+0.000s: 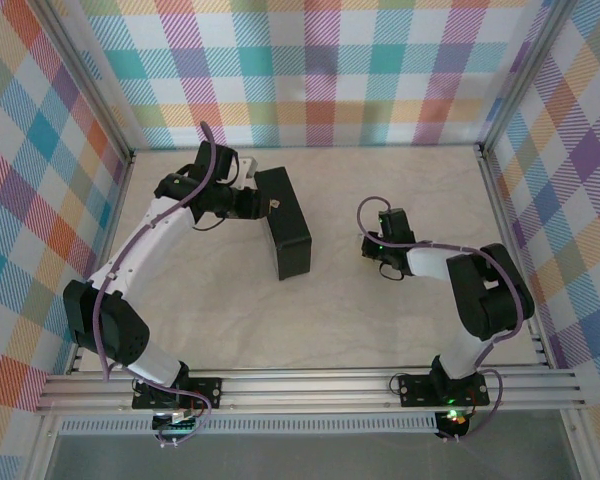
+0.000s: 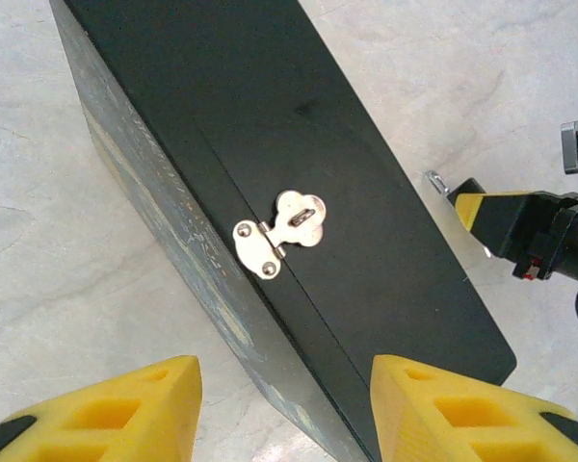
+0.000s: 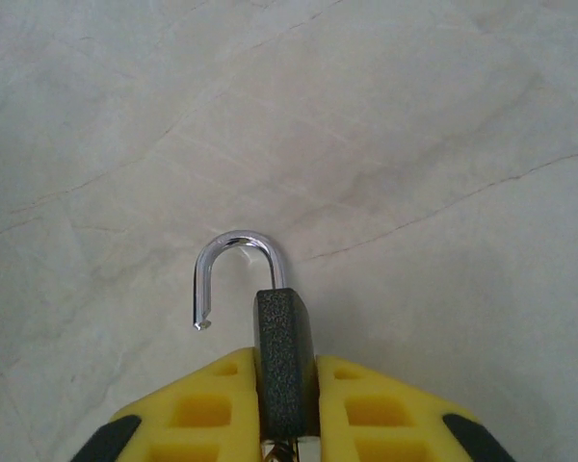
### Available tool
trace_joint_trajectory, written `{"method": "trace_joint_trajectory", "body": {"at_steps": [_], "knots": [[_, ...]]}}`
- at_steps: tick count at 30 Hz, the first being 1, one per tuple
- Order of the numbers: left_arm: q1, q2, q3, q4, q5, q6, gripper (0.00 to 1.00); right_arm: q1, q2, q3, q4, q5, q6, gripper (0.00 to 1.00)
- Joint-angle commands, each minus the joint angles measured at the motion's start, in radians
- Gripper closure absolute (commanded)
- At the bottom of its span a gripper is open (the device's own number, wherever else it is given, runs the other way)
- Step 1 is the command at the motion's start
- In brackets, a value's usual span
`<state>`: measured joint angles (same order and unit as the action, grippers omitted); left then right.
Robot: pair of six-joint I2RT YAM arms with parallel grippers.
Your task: Unlock the padlock with the key
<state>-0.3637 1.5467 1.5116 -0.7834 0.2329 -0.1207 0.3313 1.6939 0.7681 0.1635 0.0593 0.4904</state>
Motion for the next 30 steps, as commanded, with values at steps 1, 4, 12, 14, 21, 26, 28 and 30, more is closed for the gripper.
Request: {"method": "trace_joint_trajectory", "body": {"at_steps": [1, 4, 12, 14, 21, 26, 28, 30], "knots": [[0.010, -0.012, 0.012, -0.007, -0.009, -0.009, 0.50, -0.018, 0.033, 0.018, -0.030, -0.005, -0.016, 0.59], [0.017, -0.008, 0.031, -0.023, -0.018, -0.002, 0.50, -0.023, 0.023, 0.043, -0.070, -0.041, -0.048, 0.40], [0.055, 0.006, 0.036, -0.023, -0.056, 0.001, 0.49, -0.021, -0.118, 0.136, -0.207, -0.102, -0.138, 0.00], [0.067, 0.003, 0.031, -0.020, -0.074, 0.001, 0.49, -0.019, -0.180, 0.152, -0.228, -0.070, -0.144, 0.00], [0.105, -0.024, 0.031, 0.024, -0.169, 0.028, 0.39, -0.006, -0.368, 0.295, -0.355, 0.075, -0.433, 0.00], [0.138, -0.059, -0.012, 0.110, -0.351, -0.084, 0.04, -0.017, -0.449, 0.303, -0.281, 0.100, -0.558, 0.00], [0.152, -0.055, -0.010, 0.083, -0.436, -0.160, 0.00, -0.022, -0.464, 0.332, -0.321, -0.037, -0.528, 0.00], [0.174, -0.039, 0.001, 0.044, -0.428, -0.199, 0.00, -0.018, -0.440, 0.401, -0.410, -0.161, -0.450, 0.01]]}}
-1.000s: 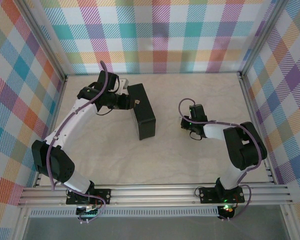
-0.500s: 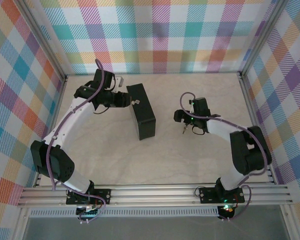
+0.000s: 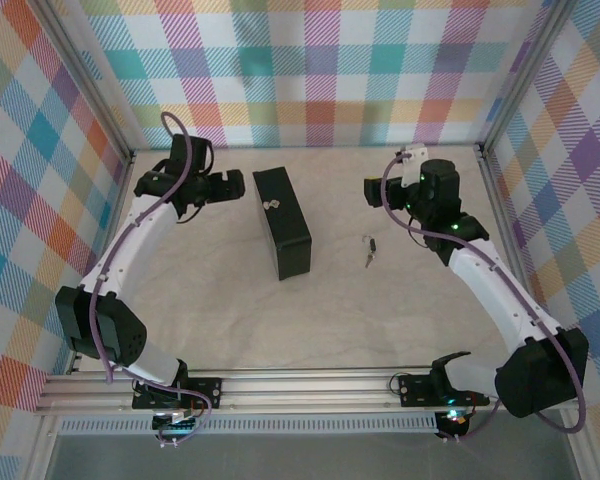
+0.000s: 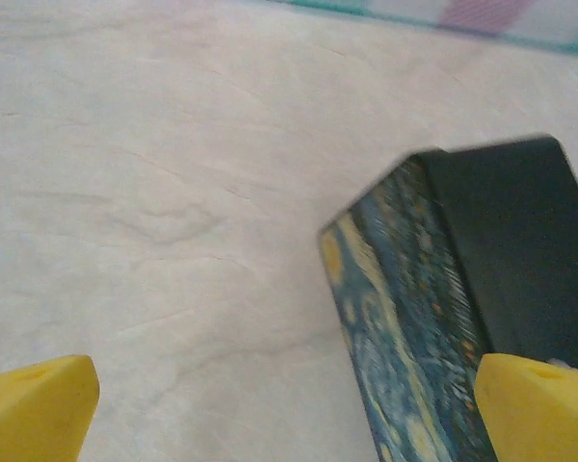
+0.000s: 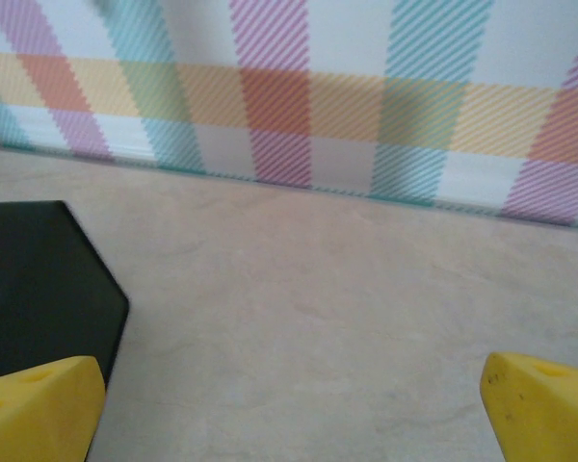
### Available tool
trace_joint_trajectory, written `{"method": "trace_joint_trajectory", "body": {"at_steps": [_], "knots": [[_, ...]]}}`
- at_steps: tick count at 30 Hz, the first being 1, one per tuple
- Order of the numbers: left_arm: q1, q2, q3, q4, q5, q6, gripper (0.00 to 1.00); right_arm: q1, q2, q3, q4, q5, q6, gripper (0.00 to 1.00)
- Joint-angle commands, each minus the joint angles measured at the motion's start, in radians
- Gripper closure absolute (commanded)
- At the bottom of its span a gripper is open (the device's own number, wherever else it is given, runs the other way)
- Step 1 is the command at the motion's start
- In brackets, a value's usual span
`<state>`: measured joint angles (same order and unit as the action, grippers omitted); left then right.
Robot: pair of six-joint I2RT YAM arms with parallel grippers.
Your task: Unlock the padlock with the key
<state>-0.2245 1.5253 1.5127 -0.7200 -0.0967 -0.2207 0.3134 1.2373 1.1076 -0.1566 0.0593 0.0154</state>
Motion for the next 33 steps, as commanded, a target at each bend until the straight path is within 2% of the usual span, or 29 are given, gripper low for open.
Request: {"method": "trace_joint_trajectory", "body": {"at_steps": [1, 2, 4, 9, 16, 18, 24, 33], "knots": [[0.039, -0.007, 0.005, -0.039, -0.092, -0.109, 0.00, 0.009, 0.034, 0.087, -0.131, -0.202, 0.069, 0.00], [0.043, 0.004, 0.007, -0.059, -0.081, -0.115, 0.00, 0.028, 0.048, 0.106, -0.164, -0.221, 0.101, 0.00], [0.048, 0.016, -0.001, -0.082, -0.054, -0.119, 0.00, 0.088, 0.076, 0.133, -0.222, -0.179, 0.159, 0.00], [0.063, 0.002, -0.092, -0.066, -0.029, -0.161, 0.00, 0.277, 0.160, 0.212, -0.364, 0.016, 0.314, 0.00], [0.062, -0.023, -0.173, -0.071, 0.004, -0.192, 0.00, 0.457, 0.291, 0.326, -0.425, 0.102, 0.444, 0.00], [0.061, -0.033, -0.189, -0.075, 0.011, -0.193, 0.00, 0.483, 0.338, 0.380, -0.471, 0.157, 0.438, 0.00], [0.062, -0.067, -0.209, -0.092, 0.004, -0.179, 0.00, 0.503, 0.430, 0.454, -0.522, 0.201, 0.396, 0.00], [0.058, -0.076, -0.217, -0.092, 0.034, -0.164, 0.00, 0.503, 0.498, 0.480, -0.459, 0.069, 0.332, 0.00]]}}
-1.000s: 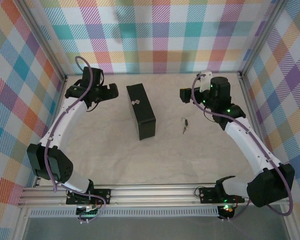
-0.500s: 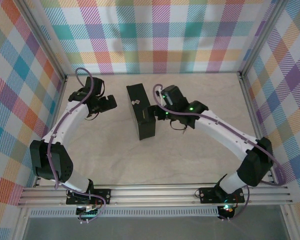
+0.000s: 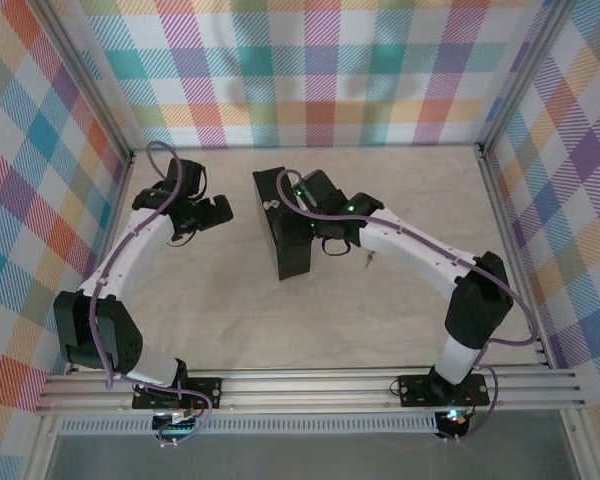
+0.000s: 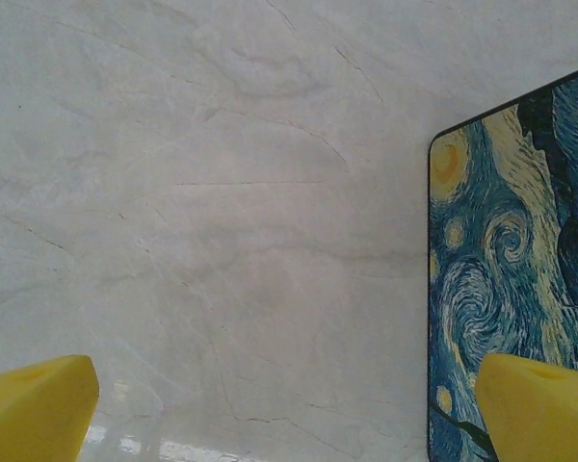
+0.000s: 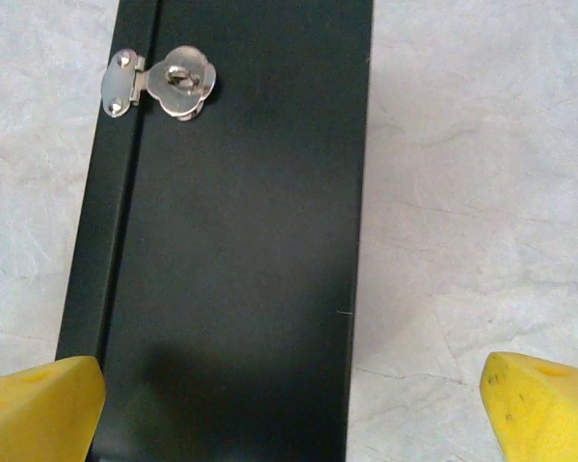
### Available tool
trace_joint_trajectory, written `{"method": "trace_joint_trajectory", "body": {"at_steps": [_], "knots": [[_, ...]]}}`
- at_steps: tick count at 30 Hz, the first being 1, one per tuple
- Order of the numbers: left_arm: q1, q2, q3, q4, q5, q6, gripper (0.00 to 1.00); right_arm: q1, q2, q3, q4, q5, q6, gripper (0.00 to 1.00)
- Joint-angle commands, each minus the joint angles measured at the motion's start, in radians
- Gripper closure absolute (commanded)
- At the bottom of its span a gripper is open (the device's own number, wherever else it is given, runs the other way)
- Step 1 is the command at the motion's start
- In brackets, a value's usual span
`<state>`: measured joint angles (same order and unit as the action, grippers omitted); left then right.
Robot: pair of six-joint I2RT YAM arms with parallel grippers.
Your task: Unlock the padlock with the key
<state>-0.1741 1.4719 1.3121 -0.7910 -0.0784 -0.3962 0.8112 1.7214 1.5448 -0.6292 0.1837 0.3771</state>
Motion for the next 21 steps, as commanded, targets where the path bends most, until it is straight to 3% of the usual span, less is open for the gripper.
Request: {"method": "trace_joint_trajectory", "body": {"at_steps": [1, 21], "knots": [[0.006, -0.022, -0.016, -0.022, 0.018, 0.013, 0.00, 0.005, 0.020, 0.046, 0.014, -0.068, -0.032, 0.00], [-0.020, 0.002, -0.011, -0.008, 0.027, 0.014, 0.00, 0.008, 0.060, 0.075, 0.038, -0.153, -0.018, 0.00]]}}
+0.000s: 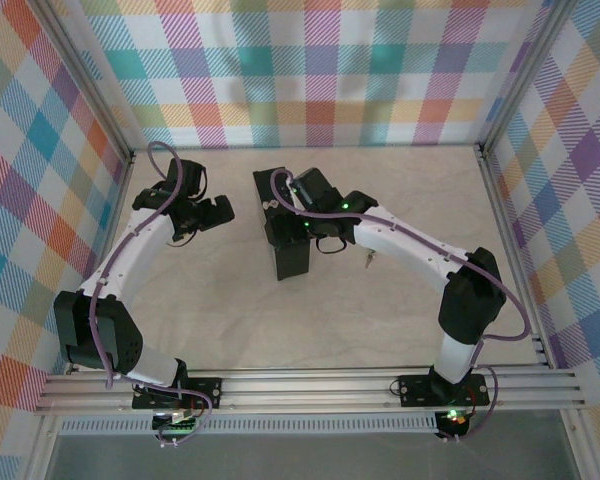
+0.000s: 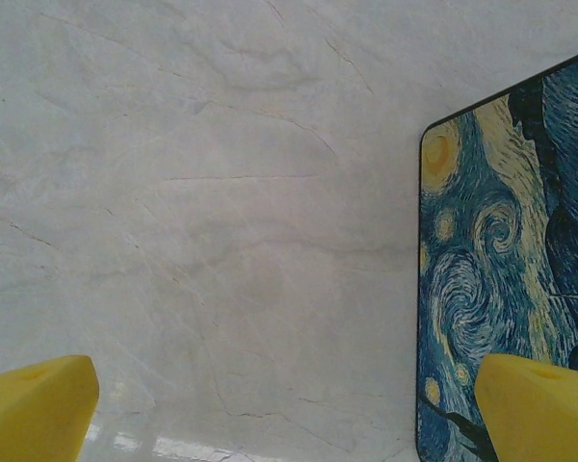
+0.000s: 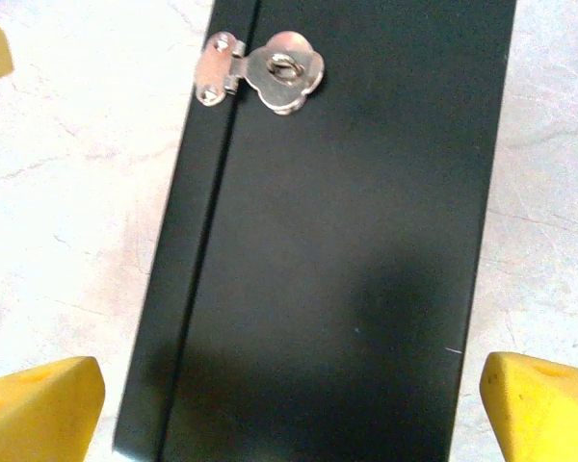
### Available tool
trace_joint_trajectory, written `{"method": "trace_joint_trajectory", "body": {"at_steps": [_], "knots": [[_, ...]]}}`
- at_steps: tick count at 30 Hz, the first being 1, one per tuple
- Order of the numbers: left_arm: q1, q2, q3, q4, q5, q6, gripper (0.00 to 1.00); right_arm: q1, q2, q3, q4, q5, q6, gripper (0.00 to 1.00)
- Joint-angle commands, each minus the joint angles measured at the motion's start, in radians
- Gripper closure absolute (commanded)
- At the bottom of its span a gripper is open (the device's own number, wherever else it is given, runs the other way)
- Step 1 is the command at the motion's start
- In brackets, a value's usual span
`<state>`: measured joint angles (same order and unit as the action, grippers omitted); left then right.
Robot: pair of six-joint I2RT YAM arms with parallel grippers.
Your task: Unlock the padlock with the key
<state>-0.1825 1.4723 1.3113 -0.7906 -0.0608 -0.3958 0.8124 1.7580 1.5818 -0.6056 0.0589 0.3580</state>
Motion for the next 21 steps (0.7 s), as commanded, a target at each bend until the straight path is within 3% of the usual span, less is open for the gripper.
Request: {"method": "trace_joint_trajectory", "body": {"at_steps": [1, 16, 21], "knots": [[-0.014, 0.002, -0.009, -0.010, 0.009, 0.014, 0.00, 0.007, 0.030, 0.038, 0.009, -0.027, 0.001, 0.00], [-0.020, -0.006, -0.002, -0.024, 0.005, 0.022, 0.00, 0.021, 0.092, 0.028, -0.061, 0.042, -0.012, 0.01], [-0.041, -0.002, 0.009, -0.034, 0.000, 0.045, 0.00, 0.002, 0.050, -0.055, 0.007, -0.003, 0.066, 0.18]]}}
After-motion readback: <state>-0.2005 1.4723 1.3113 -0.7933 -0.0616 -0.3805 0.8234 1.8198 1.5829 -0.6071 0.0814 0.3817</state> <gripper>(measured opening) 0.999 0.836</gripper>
